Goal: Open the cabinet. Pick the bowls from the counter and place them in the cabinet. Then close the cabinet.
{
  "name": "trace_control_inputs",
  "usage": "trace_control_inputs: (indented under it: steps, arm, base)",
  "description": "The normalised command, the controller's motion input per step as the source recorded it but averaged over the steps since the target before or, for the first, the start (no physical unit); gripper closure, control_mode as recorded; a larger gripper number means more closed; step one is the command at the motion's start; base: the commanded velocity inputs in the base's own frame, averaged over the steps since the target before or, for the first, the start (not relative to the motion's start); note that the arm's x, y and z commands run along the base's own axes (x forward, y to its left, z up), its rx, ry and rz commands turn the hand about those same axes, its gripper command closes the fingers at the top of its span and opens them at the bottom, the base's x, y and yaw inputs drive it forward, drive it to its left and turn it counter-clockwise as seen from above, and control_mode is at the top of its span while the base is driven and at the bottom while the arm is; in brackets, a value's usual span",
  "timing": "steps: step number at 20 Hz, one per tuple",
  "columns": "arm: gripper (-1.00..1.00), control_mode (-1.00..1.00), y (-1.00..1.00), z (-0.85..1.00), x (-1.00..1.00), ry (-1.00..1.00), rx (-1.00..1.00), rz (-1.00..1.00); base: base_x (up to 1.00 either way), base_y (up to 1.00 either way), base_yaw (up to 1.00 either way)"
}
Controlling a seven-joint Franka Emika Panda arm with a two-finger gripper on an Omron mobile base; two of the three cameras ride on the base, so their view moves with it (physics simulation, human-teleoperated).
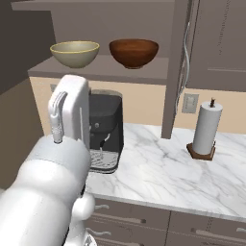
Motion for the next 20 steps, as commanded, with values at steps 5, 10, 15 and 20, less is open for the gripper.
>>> trace_control_inputs:
  steps: [5, 10, 15, 20]
  arm:
    - [-1.00, -1.00, -0.66, 0.00, -0.12, 0.02, 0.13, 0.10]
    - [-1.00, -1.00, -0.59, 0.00, 0.00, 0.02, 0.09, 0.18]
    - [-1.00, -1.00, -0.45, -0.05, 0.27, 0.00, 0.02, 0.22]
    - [-1.00, -1.00, -0.20, -0.15, 0.40, 0.00, 0.00, 0.19]
  base:
    - [0.00, 0.00, 0.00]
    - [0.00, 0.00, 0.00]
    - [0.00, 0.00, 0.00]
    - [0.00, 0.00, 0.00]
